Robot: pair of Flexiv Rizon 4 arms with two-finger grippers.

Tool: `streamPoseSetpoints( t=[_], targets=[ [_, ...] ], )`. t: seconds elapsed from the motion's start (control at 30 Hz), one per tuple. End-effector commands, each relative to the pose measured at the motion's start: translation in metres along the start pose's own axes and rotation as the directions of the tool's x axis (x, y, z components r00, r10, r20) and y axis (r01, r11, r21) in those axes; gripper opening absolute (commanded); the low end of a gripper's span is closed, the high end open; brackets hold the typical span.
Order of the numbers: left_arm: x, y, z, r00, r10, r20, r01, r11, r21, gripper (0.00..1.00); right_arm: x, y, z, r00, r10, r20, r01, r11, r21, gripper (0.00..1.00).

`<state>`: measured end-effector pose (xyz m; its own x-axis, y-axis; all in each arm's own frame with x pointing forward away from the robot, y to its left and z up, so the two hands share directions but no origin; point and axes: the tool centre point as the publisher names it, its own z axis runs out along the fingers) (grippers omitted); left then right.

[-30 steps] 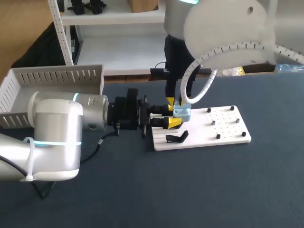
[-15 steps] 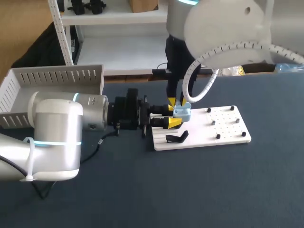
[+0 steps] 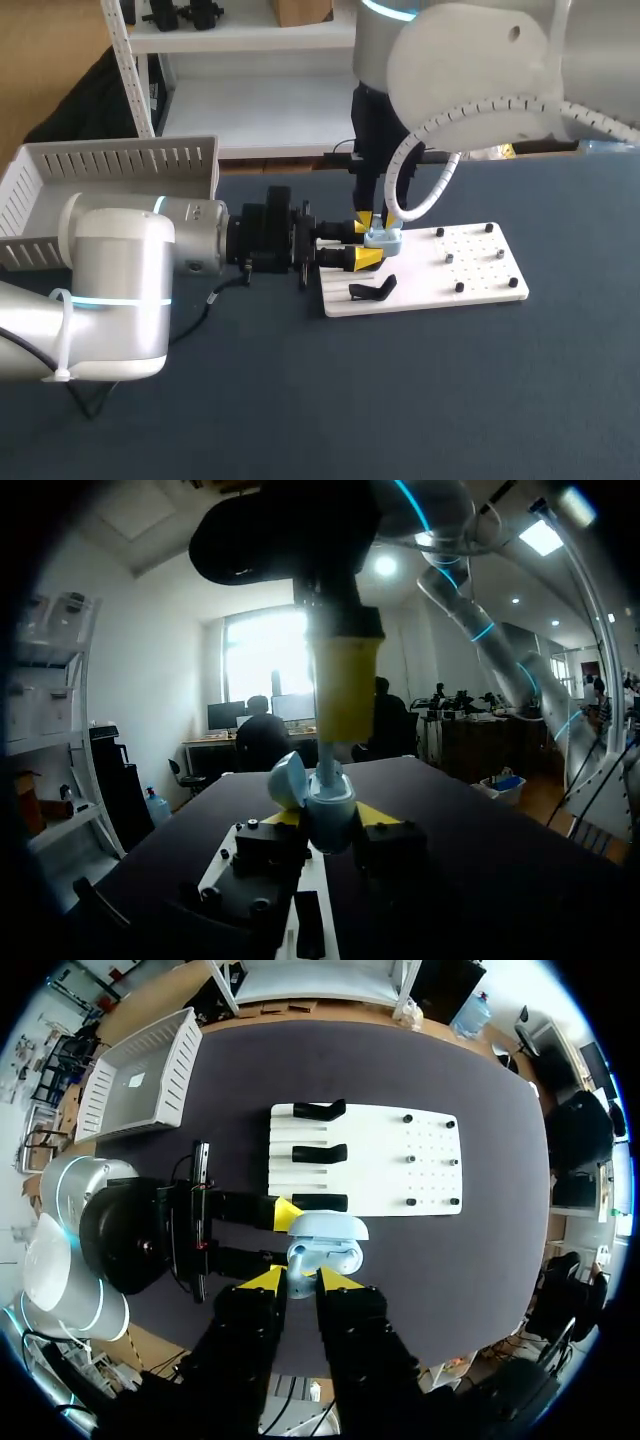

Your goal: Pick up each earbud case from the left stands, insert the matching earbuds, close the lid, and place the case in the box.

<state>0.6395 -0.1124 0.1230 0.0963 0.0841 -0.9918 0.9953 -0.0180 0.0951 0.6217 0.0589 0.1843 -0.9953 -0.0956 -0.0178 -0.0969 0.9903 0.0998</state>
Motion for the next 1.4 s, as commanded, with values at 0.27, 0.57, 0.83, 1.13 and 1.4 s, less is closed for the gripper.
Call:
streamPoseSetpoints(
  t=[0.27, 0.57, 0.83, 1.13, 1.4],
  targets=[
    [0.0001, -0.0014, 0.0007, 1.0, 0.002, 0.001, -0.002, 1.0, -0.007, 0.0, -0.0021, -0.0025, 0.005, 1.0, 0.006, -0.002, -0.006, 1.0, -0.005, 0.0],
    [0.0001, -0.0014, 0.0007, 1.0, 0.002, 0.001, -0.002, 1.0, -0.007, 0.0, -0.0035, -0.0035, 0.0068, 1.0, 0.012, -0.003, -0.012, 1.0, -0.01, 0.0],
    [0.0001, -0.0014, 0.0007, 1.0, 0.002, 0.001, -0.002, 1.0, -0.007, 0.0, -0.0049, -0.0043, 0.0083, 1.0, 0.014, -0.006, -0.014, 1.0, -0.009, 0.0],
    [0.0001, -0.0014, 0.0007, 1.0, 0.002, 0.001, -0.002, 1.0, -0.007, 0.0, -0.0053, -0.0041, 0.0094, 1.0, 0.01, -0.009, -0.01, 1.0, -0.009, 0.0],
    [0.0001, -0.0014, 0.0007, 1.0, 0.002, 0.001, -0.002, 1.0, -0.007, 0.0, -0.0051, -0.004, 0.0097, 1.0, 0.008, -0.004, -0.008, 1.0, -0.01, 0.0]
  ],
)
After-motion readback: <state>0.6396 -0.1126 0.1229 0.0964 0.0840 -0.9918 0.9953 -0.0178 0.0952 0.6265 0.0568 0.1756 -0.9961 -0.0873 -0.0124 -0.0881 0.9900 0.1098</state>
